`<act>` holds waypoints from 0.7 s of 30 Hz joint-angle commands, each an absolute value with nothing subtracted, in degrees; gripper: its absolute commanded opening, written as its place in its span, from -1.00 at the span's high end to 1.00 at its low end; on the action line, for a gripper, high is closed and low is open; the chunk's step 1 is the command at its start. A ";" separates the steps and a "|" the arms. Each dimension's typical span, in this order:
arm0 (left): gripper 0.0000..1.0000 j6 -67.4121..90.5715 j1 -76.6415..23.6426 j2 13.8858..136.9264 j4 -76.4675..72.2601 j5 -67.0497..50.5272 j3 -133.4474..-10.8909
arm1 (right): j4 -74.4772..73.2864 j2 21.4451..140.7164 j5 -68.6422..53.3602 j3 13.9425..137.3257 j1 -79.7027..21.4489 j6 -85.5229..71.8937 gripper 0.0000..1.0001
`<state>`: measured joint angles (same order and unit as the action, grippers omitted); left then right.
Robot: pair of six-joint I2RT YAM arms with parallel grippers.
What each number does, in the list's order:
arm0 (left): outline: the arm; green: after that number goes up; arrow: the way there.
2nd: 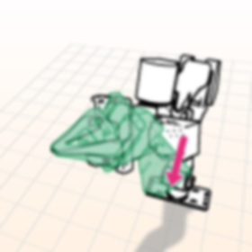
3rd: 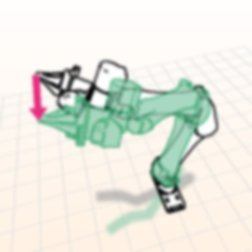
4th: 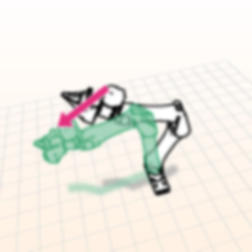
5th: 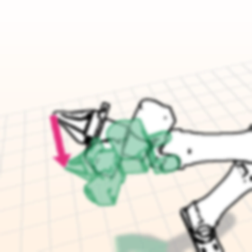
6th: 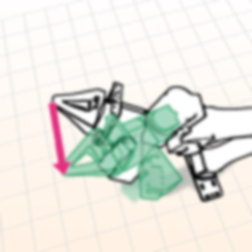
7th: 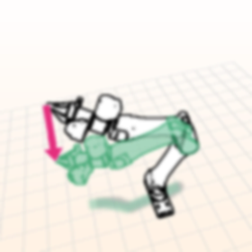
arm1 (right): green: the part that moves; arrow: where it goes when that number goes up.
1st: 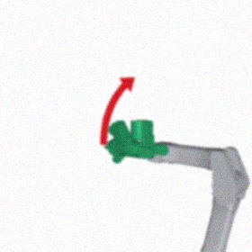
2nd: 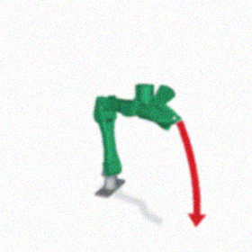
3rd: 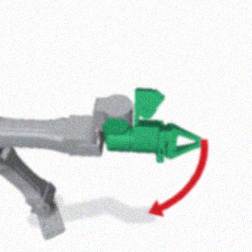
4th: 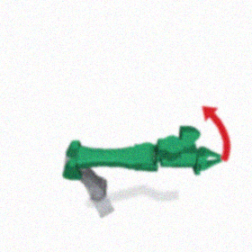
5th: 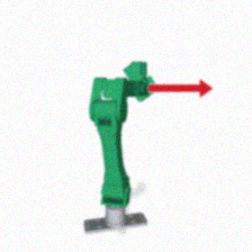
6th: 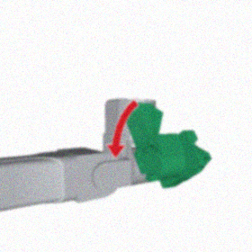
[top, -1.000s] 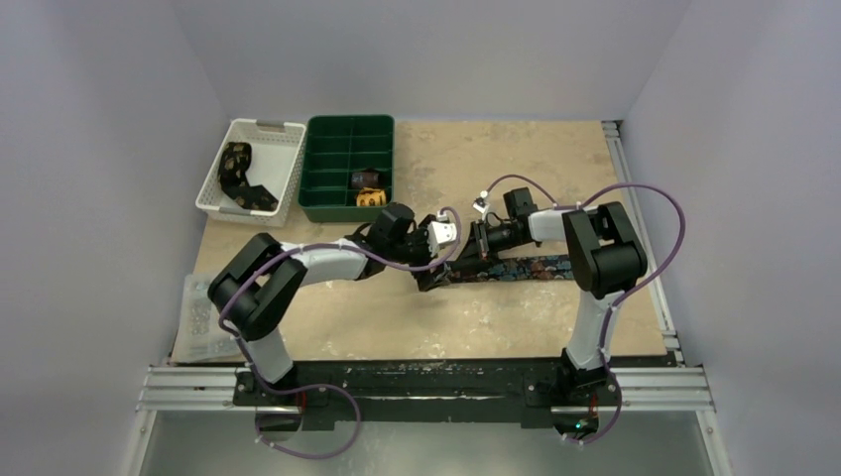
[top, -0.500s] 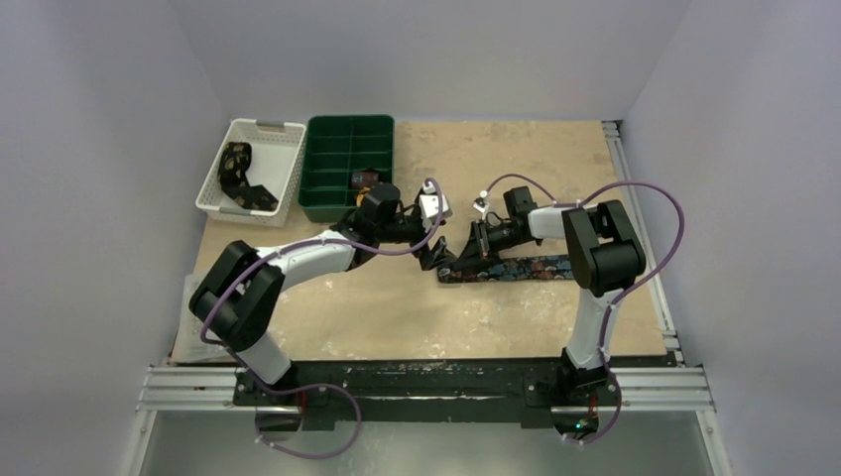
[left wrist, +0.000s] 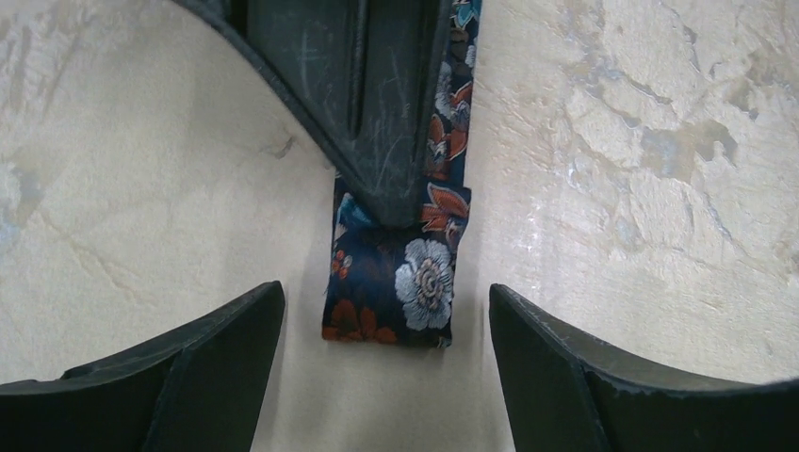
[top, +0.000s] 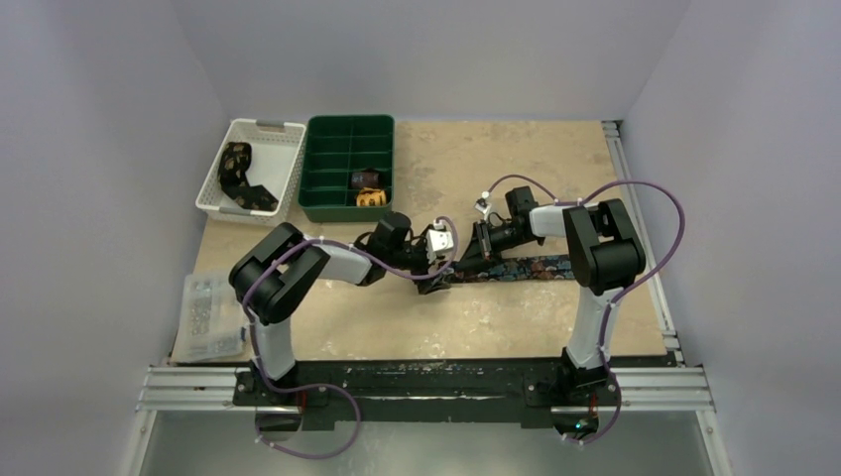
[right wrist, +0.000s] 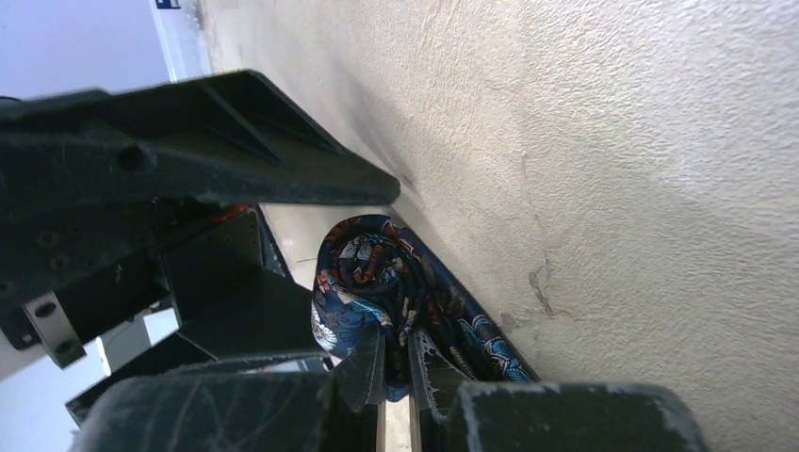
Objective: Roll the ties
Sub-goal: Roll the tie at the center of the board.
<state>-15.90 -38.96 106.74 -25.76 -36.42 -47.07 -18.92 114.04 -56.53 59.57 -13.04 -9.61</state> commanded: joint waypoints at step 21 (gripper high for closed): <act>0.65 -27.66 -44.55 105.60 -10.10 -27.55 -51.32 | -25.13 108.91 -47.56 59.08 -10.68 -2.78 0.26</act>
<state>-22.02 -43.62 108.14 -26.50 -32.67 -48.01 -22.57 112.66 -55.37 59.37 -12.36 -7.18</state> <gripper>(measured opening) 0.367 0.306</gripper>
